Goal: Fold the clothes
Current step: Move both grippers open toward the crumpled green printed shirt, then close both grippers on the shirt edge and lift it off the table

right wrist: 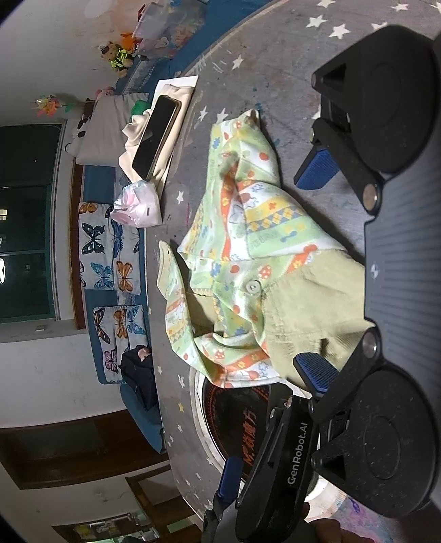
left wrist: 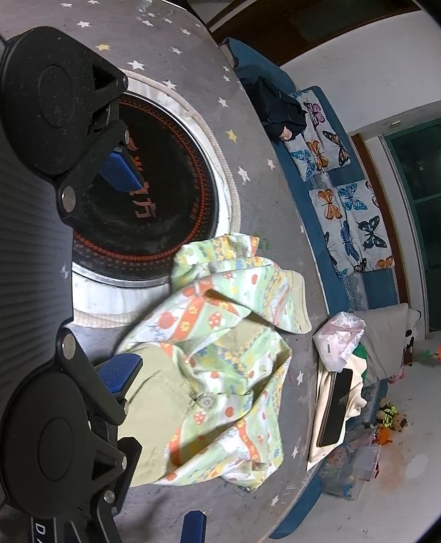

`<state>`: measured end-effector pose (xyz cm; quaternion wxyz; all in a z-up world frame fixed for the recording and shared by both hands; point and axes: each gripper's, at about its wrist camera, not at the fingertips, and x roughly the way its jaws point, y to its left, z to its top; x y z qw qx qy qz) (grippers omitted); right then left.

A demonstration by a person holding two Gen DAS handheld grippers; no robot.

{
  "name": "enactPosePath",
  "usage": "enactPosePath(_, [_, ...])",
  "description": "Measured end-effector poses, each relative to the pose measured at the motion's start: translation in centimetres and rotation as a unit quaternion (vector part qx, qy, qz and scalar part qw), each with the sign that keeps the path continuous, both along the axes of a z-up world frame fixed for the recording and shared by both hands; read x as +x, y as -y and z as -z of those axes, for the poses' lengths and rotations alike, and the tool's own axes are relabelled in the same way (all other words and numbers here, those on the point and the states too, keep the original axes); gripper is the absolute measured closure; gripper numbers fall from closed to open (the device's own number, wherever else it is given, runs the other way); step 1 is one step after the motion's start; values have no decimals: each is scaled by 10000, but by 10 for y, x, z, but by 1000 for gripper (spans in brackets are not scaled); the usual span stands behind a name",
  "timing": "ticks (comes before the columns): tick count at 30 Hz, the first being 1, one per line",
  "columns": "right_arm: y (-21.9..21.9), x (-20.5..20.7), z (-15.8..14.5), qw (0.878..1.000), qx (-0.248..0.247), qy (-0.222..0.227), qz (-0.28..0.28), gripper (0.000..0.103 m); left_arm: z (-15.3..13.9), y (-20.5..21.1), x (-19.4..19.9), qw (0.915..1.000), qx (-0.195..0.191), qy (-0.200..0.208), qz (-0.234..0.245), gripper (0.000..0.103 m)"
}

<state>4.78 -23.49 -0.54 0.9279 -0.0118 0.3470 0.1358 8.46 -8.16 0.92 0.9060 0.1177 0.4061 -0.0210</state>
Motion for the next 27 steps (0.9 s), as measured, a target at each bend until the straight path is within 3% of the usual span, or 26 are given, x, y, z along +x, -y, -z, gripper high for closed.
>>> enactPosePath(12, [1, 32, 3, 9999, -155, -27, 36, 0, -2, 2, 33, 10000, 21, -21, -36, 0])
enactPosePath(21, [-1, 46, 8, 9991, -421, -47, 39, 0, 0, -12, 54, 9990, -396, -88, -167, 1])
enactPosePath(24, [-1, 48, 9, 9991, -428, -41, 59, 1, -1, -14, 56, 9984, -550, -52, -94, 10])
enactPosePath(27, [1, 50, 10, 9990, -430, -50, 100, 10, -2, -15, 58, 9973, -727, -68, 1, 24])
